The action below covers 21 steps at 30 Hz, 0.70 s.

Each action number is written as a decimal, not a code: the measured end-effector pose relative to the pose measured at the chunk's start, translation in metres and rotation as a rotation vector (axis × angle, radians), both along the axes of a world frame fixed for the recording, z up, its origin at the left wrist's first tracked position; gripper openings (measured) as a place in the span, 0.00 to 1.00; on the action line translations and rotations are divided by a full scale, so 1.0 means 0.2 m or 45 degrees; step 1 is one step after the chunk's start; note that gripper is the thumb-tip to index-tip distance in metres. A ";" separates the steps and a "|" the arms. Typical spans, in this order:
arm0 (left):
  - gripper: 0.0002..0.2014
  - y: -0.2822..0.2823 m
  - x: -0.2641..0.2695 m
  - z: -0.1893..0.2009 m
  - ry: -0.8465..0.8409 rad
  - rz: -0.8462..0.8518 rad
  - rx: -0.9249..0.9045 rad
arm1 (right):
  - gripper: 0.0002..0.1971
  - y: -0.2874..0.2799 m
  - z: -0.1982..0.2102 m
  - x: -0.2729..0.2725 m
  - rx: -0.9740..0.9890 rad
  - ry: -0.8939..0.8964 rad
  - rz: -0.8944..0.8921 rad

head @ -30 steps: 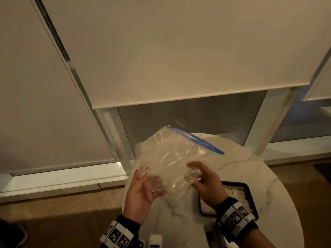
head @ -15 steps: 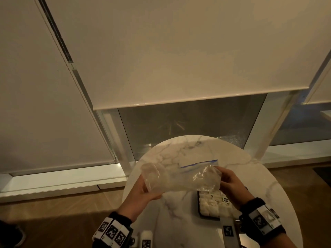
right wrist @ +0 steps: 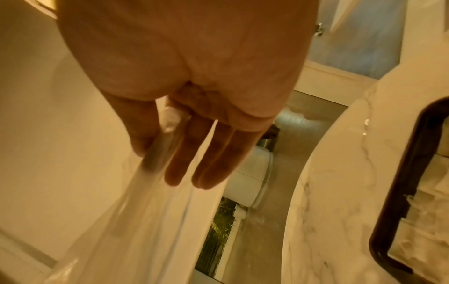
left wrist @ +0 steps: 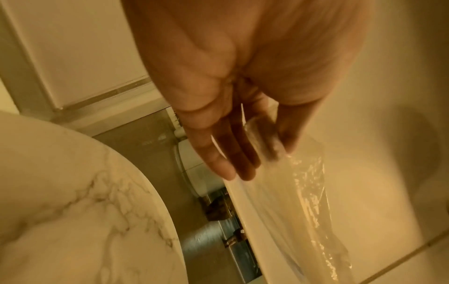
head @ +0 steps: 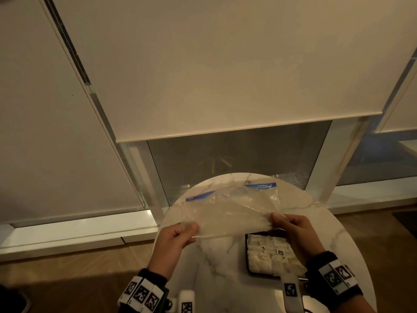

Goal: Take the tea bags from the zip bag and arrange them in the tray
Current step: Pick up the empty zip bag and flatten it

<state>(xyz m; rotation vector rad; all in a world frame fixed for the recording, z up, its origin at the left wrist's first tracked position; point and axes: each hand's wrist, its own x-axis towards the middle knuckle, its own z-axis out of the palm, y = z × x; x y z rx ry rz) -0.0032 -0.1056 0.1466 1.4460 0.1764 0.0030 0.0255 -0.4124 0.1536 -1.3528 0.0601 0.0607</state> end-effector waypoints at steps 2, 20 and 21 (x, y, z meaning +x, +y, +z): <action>0.12 -0.04 0.01 0.02 -0.008 0.111 -0.016 | 0.29 0.02 0.01 -0.01 0.060 0.036 -0.059; 0.30 -0.28 -0.09 0.00 0.197 -0.058 0.024 | 0.22 0.20 0.05 -0.06 0.541 0.201 0.045; 0.31 -0.27 -0.10 0.01 0.216 -0.079 0.017 | 0.22 0.19 0.06 -0.06 0.540 0.196 0.046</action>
